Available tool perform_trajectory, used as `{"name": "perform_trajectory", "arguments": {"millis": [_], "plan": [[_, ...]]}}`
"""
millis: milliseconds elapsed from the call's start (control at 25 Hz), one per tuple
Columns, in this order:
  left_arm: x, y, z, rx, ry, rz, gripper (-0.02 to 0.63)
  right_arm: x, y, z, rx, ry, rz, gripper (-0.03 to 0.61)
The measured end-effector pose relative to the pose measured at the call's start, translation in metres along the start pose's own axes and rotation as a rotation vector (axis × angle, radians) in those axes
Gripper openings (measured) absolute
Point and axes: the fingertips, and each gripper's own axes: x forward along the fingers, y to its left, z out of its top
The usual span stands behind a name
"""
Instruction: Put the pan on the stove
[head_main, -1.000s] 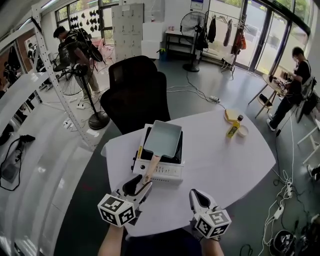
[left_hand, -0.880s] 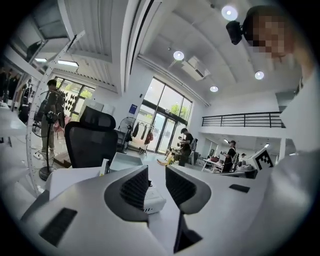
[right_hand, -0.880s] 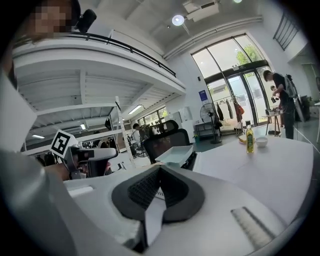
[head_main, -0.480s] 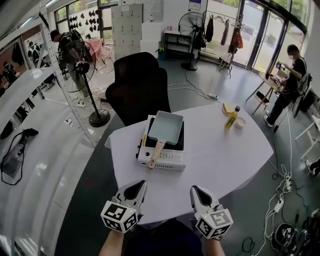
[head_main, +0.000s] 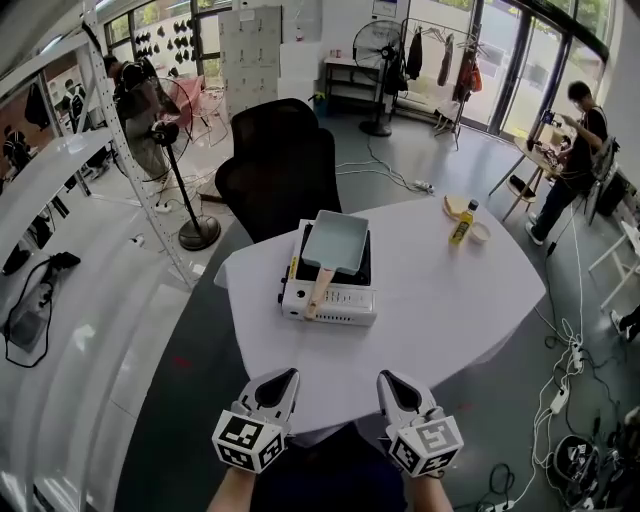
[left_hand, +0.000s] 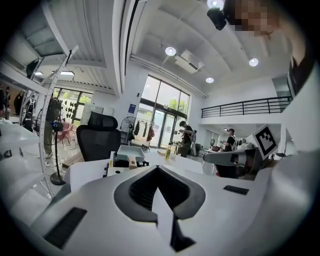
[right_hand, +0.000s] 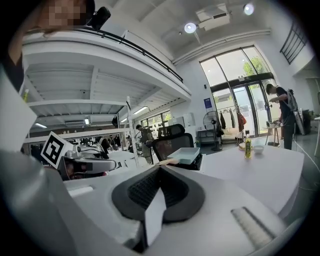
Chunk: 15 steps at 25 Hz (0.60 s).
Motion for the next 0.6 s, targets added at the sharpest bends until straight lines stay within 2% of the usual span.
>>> {"name": "perform_trajectory", "arguments": {"millis": [600], "plan": [[-0.009,-0.003,-0.008,0.038,0.028,-0.025,0.009,-0.001,0.016,-0.007,-0.008,0.025,0.007,0.002]]}}
